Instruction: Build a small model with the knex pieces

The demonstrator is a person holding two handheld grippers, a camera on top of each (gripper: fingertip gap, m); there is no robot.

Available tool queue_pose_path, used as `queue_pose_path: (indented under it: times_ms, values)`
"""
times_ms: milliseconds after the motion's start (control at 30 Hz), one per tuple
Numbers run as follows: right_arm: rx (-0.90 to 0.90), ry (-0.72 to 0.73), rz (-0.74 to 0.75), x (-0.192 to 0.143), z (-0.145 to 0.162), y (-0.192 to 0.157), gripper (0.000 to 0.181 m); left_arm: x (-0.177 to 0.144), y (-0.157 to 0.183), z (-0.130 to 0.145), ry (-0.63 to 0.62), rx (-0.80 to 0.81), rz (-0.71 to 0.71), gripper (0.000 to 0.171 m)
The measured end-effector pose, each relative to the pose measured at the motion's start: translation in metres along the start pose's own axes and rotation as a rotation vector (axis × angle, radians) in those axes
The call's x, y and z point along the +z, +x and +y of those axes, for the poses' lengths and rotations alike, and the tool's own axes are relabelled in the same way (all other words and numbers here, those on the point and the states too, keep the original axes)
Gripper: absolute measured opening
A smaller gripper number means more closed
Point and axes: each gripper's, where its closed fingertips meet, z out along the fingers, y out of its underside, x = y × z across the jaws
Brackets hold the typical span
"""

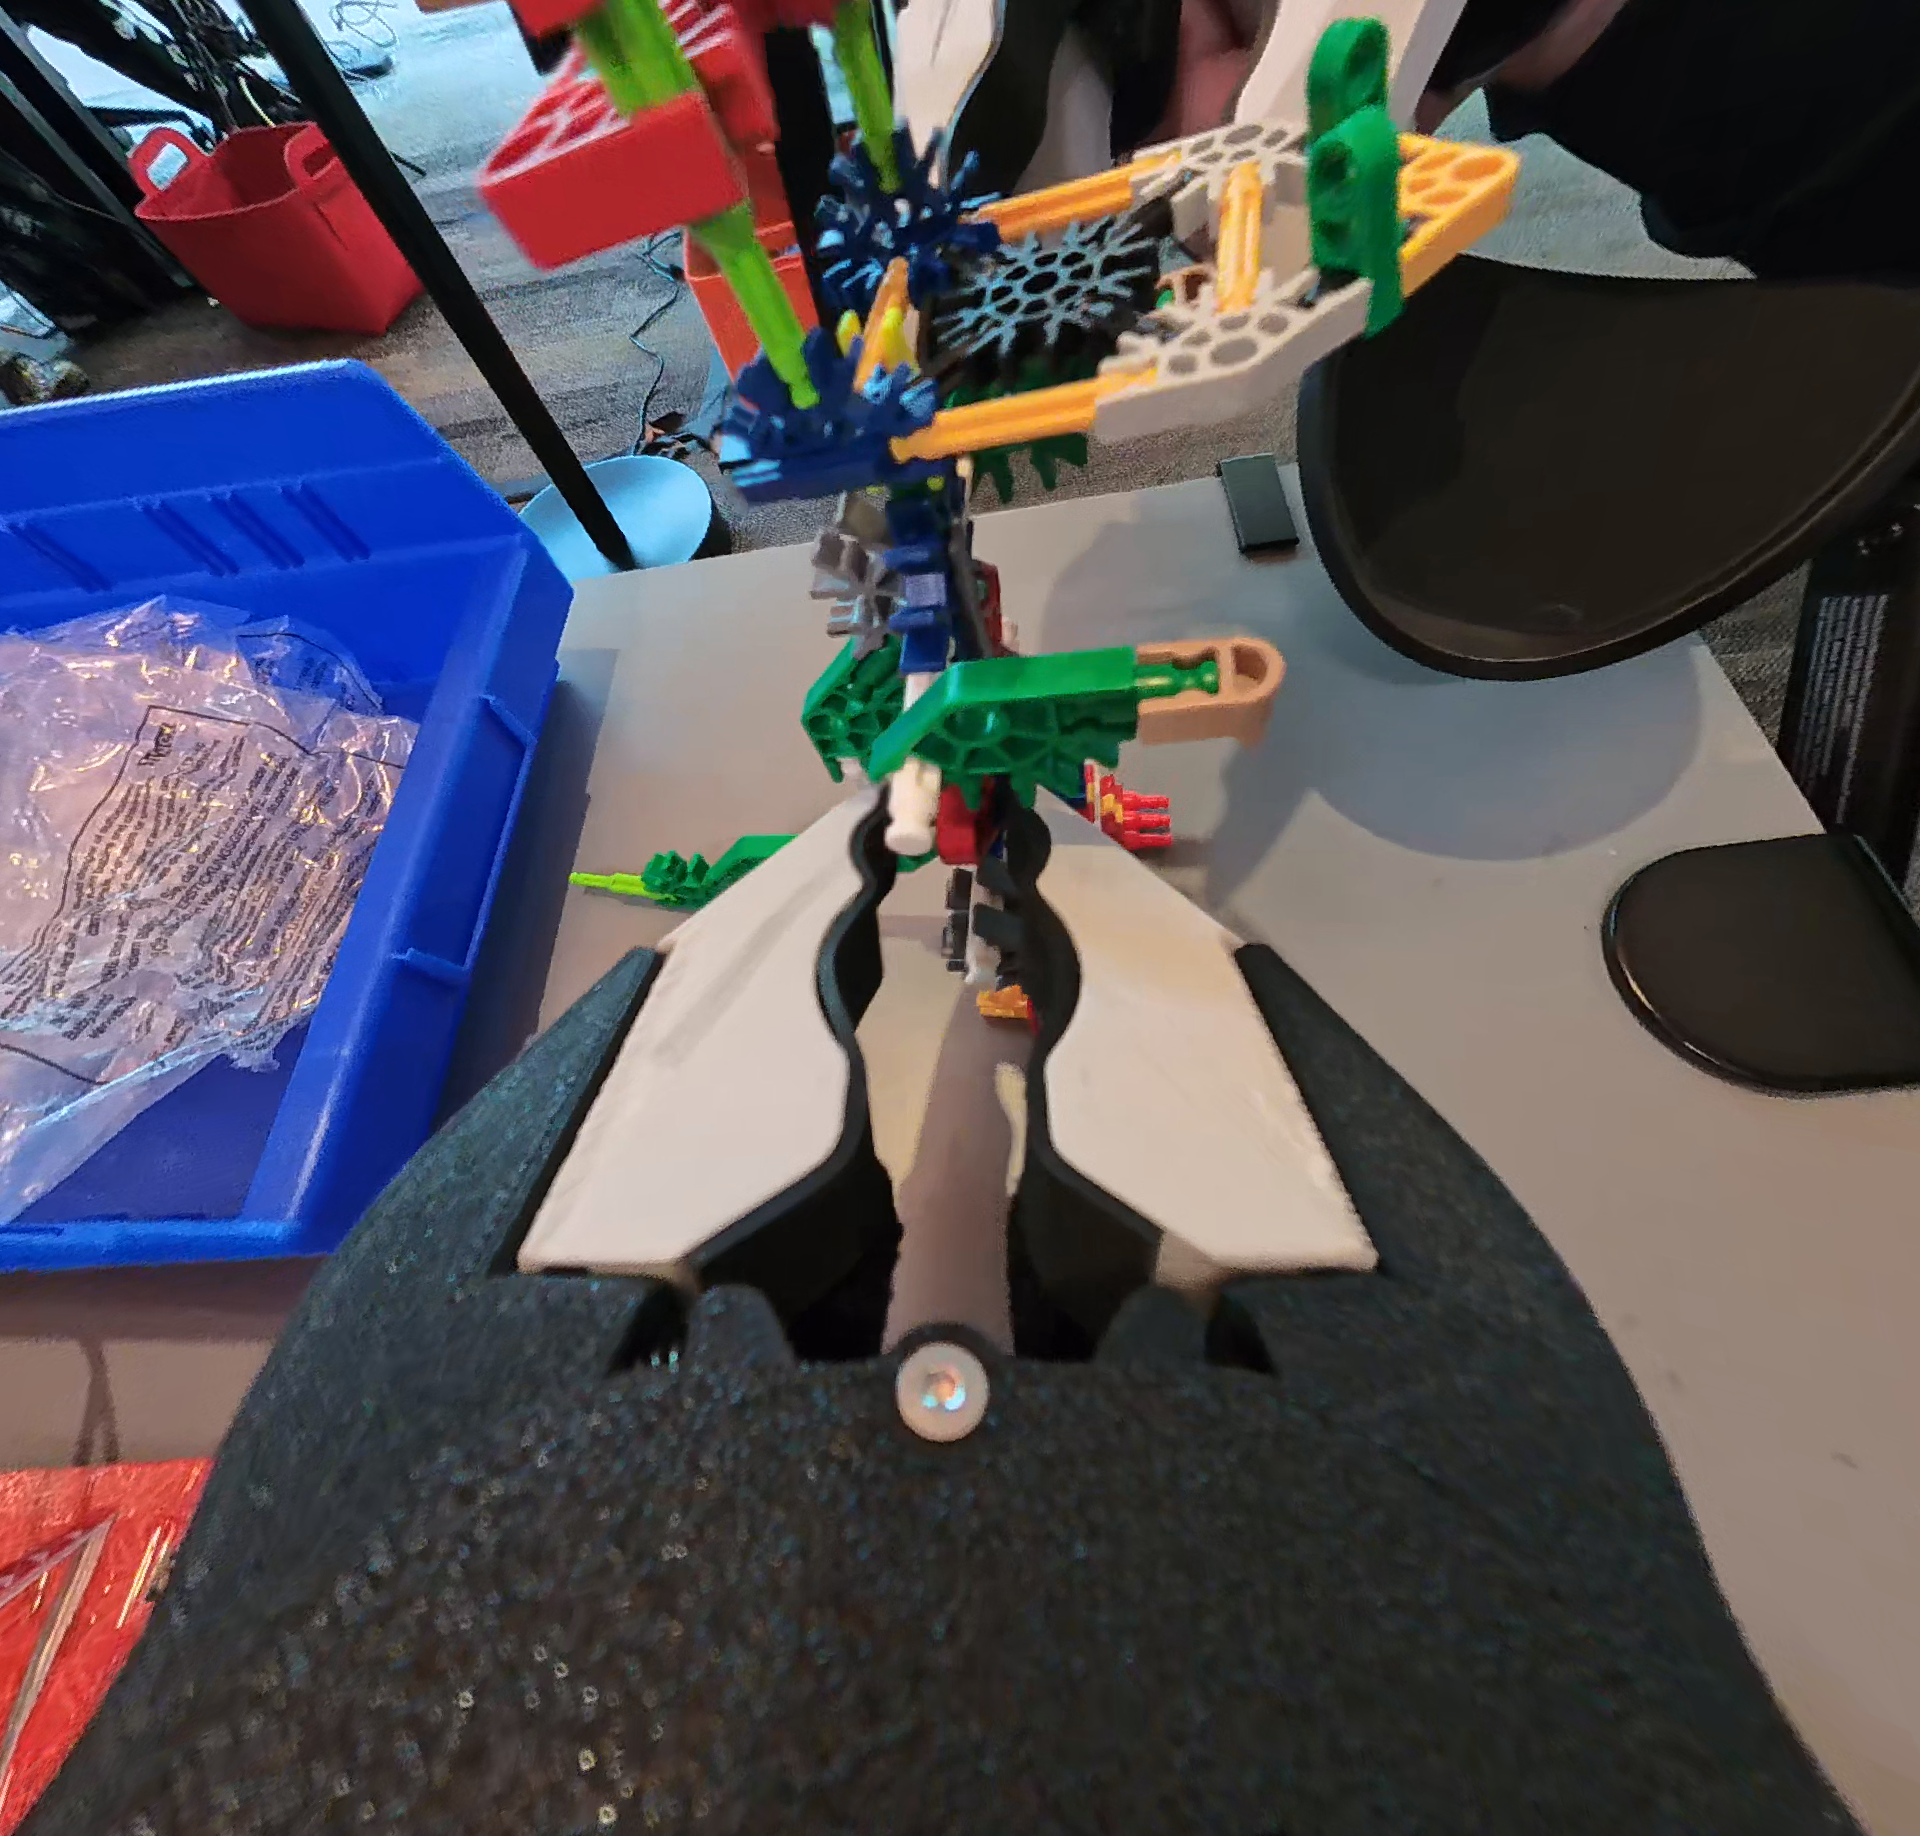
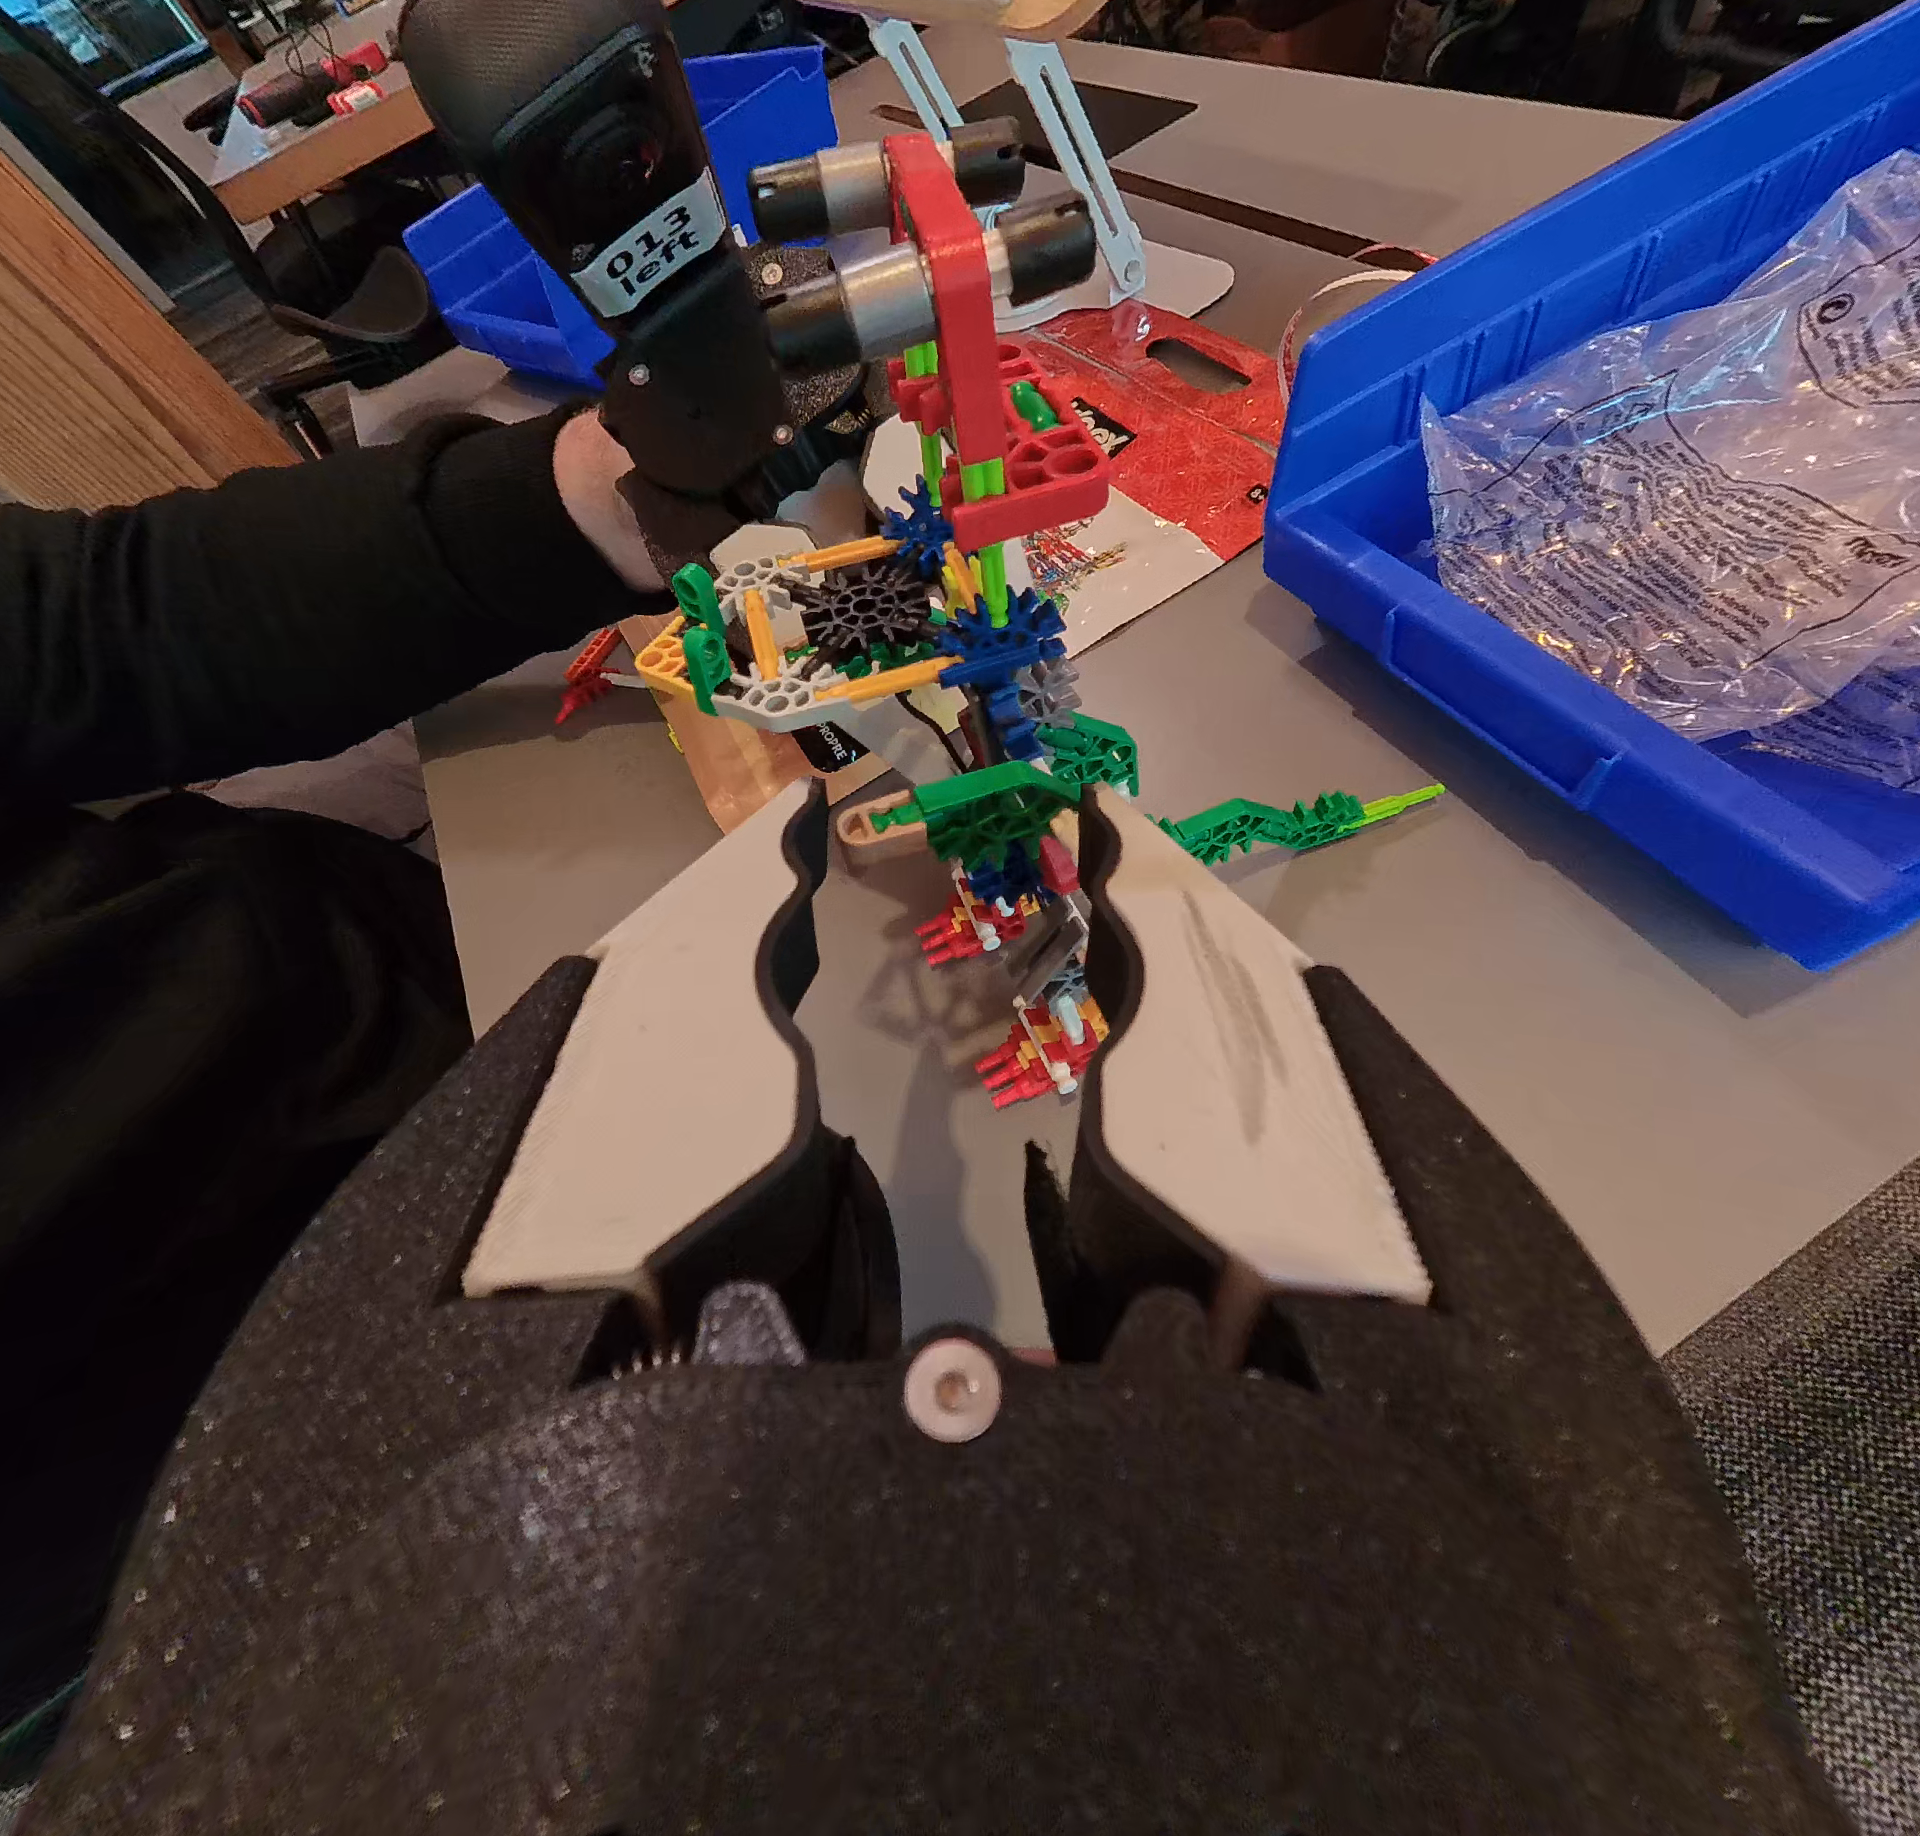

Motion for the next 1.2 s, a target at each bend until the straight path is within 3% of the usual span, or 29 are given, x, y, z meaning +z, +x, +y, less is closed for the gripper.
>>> queue_pose_path:
  times_ms: [300, 567, 700, 867, 967, 1133, 1200]
  values:
    - [-0.001, 0.094, 0.069, -0.032, -0.007, -0.004, 0.059, -0.027, -0.005, 0.007, 0.0, -0.034, -0.058, 0.034]
    - [-0.048, 0.018, 0.292, -0.053, 0.026, -0.014, 0.062, -0.072, 0.0, 0.02, -0.005, -0.063, -0.166, 0.041]
    - [-0.048, 0.039, 0.327, -0.041, 0.018, -0.025, 0.067, -0.07, 0.004, 0.013, 0.049, -0.066, -0.233, 0.048]
    - [-0.056, 0.061, 0.345, -0.027, 0.0, -0.032, 0.076, -0.078, 0.013, -0.021, 0.281, -0.138, -0.239, 0.059]
    - [-0.052, 0.033, 0.344, -0.014, -0.002, -0.031, 0.086, -0.084, 0.019, -0.041, 0.349, -0.114, -0.252, 0.061]
    - [-0.023, -0.05, 0.349, 0.006, 0.005, -0.022, 0.086, -0.061, 0.012, -0.034, 0.23, -0.104, -0.306, 0.069]
    - [-0.048, -0.074, 0.371, 0.01, 0.006, -0.019, 0.087, -0.054, 0.012, -0.034, 0.236, -0.089, -0.329, 0.07]
